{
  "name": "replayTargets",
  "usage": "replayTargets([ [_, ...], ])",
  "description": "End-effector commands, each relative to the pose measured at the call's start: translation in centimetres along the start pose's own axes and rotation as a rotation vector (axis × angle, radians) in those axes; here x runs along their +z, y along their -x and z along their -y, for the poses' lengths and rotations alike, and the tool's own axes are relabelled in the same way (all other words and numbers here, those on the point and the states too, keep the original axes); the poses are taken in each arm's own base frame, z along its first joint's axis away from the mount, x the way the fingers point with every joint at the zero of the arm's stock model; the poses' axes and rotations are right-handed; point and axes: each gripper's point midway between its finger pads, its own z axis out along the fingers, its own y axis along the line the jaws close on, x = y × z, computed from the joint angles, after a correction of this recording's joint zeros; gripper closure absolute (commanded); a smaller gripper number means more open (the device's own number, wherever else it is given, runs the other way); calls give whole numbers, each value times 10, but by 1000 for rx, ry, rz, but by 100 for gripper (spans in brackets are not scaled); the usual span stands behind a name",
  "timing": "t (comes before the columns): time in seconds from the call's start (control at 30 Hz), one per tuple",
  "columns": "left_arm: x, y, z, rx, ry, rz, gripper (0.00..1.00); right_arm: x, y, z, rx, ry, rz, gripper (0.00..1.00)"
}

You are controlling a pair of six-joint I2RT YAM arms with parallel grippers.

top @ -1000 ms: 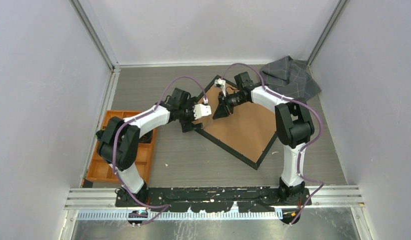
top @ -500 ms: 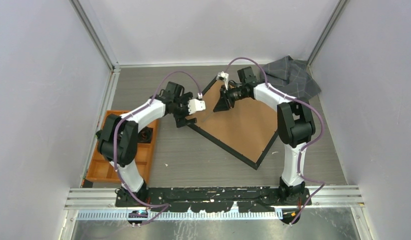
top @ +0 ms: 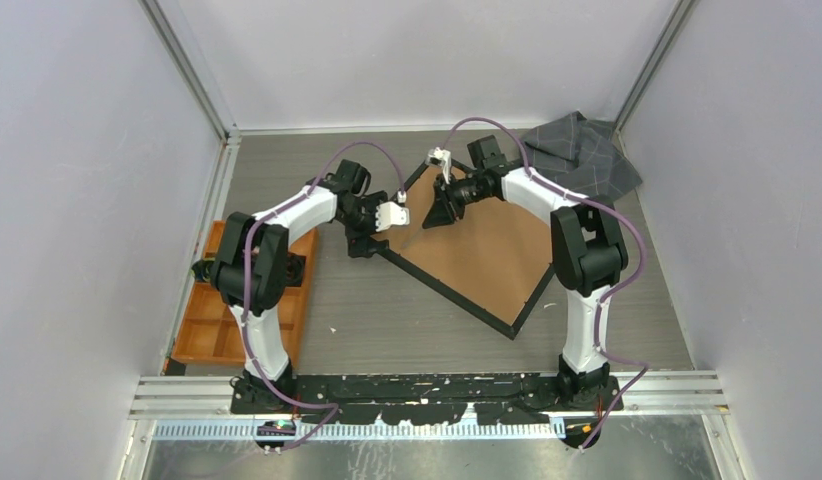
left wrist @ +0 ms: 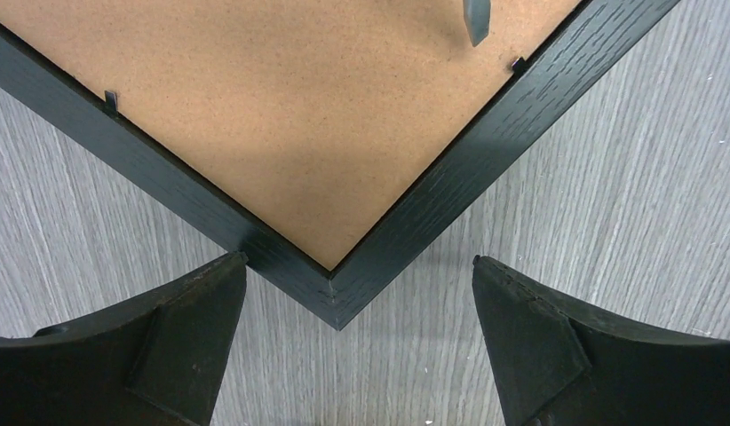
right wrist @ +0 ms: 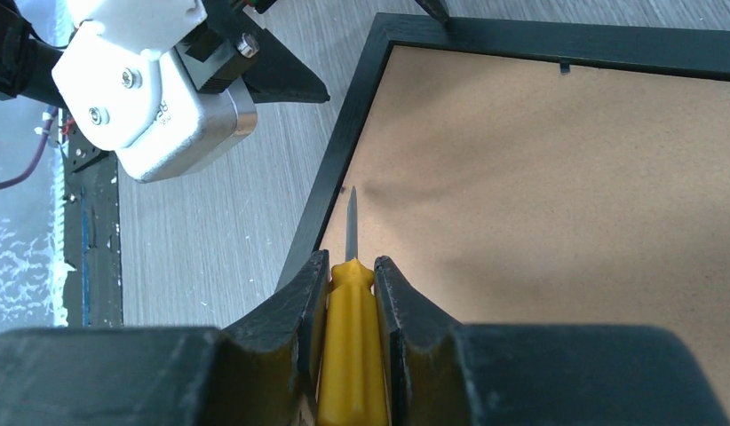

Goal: Take the photo out of the frame
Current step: Release the photo frame item from the photo frame.

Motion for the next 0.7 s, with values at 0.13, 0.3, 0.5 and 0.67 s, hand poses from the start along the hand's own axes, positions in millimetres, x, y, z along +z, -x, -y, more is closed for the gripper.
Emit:
replayTargets([
  [0.13, 12, -11, -2, -1, 2, -23, 0, 4, 7, 7, -40, -35, -11, 99],
  [0.3, 16, -9, -1, -25, -4, 0, 0, 6, 4, 8, -50, -26, -18, 99],
  [0.5, 24, -5, 13, -44, -64, 27, 12, 5, 0, 3, -38, -17, -27, 99],
  [0.67, 34, 0, 27, -45, -121, 28, 22, 0, 2, -7, -35, -7, -22, 99],
])
